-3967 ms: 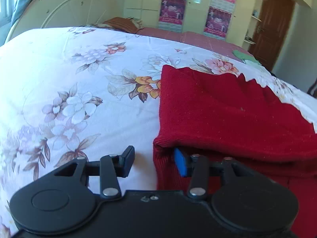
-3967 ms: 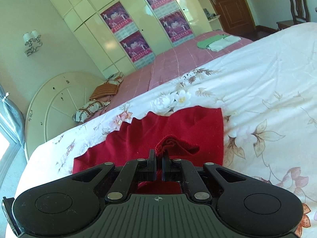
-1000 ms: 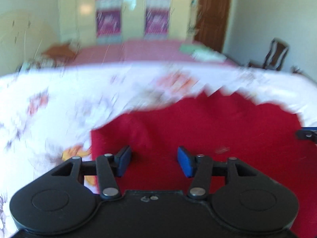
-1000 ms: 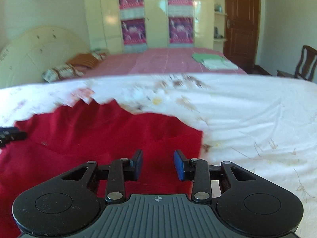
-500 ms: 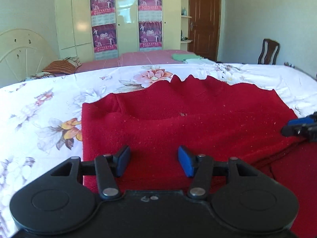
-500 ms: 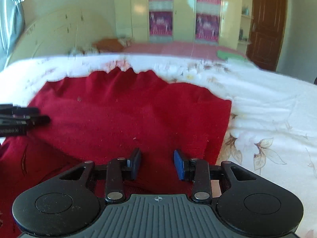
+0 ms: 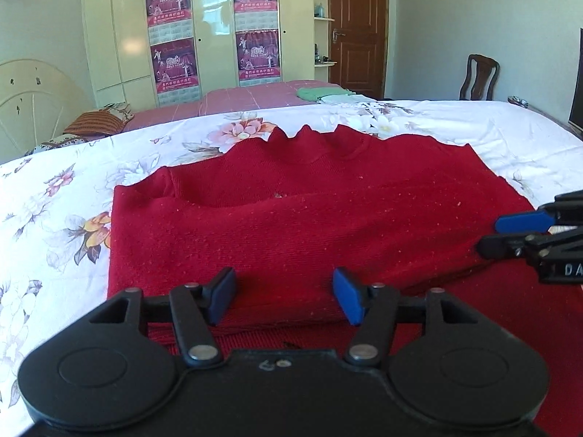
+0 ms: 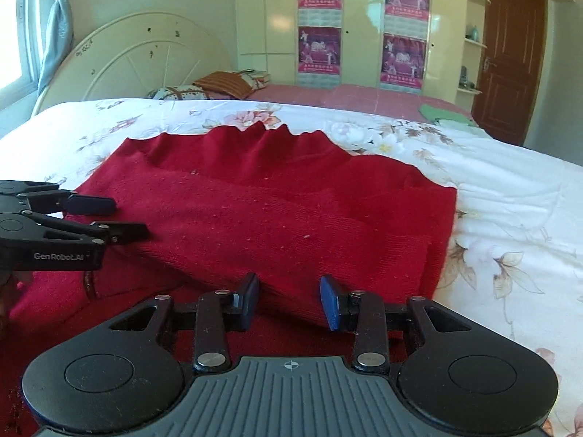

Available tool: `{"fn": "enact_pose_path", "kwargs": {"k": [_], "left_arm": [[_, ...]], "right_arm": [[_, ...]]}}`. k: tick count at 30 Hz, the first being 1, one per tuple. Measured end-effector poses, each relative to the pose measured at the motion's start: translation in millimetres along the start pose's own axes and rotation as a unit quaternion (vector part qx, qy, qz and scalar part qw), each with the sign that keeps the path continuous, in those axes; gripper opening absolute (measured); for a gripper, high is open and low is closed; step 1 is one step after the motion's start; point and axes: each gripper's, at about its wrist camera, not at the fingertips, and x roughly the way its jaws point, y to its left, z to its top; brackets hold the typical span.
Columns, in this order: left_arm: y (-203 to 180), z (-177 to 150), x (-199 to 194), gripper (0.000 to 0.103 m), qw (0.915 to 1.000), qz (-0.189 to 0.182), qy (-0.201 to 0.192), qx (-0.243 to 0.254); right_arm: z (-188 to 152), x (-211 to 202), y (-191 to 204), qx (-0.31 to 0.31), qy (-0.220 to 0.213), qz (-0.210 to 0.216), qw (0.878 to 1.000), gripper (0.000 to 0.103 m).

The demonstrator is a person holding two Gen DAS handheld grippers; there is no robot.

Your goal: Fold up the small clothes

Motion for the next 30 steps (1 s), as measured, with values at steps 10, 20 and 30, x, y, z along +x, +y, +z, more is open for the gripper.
{"fn": "enact_pose_path", "kwargs": {"k": [10, 20, 30], "left_arm": [[-4.2, -0.8, 0.6, 0.062, 0.9999, 0.014, 0.0, -0.002], [22.0, -6.2, -50.4, 0.061, 0.9987, 0.011, 0.0, -0.05], [54.6, -87.7, -135.3, 0.048, 0.9861, 0.024, 0.112, -0.12]], "right_arm": [[-4.0, 2.4, -14.2, 0.021, 0.006, -0.001, 1.0, 0.036], [0.4, -38.7, -30.4, 0.047, -0.023, 0.02, 0.998, 0.049], [-68.6, -93.3, -72.5, 0.17, 0.066, 0.104, 0.978, 0.054]]}}
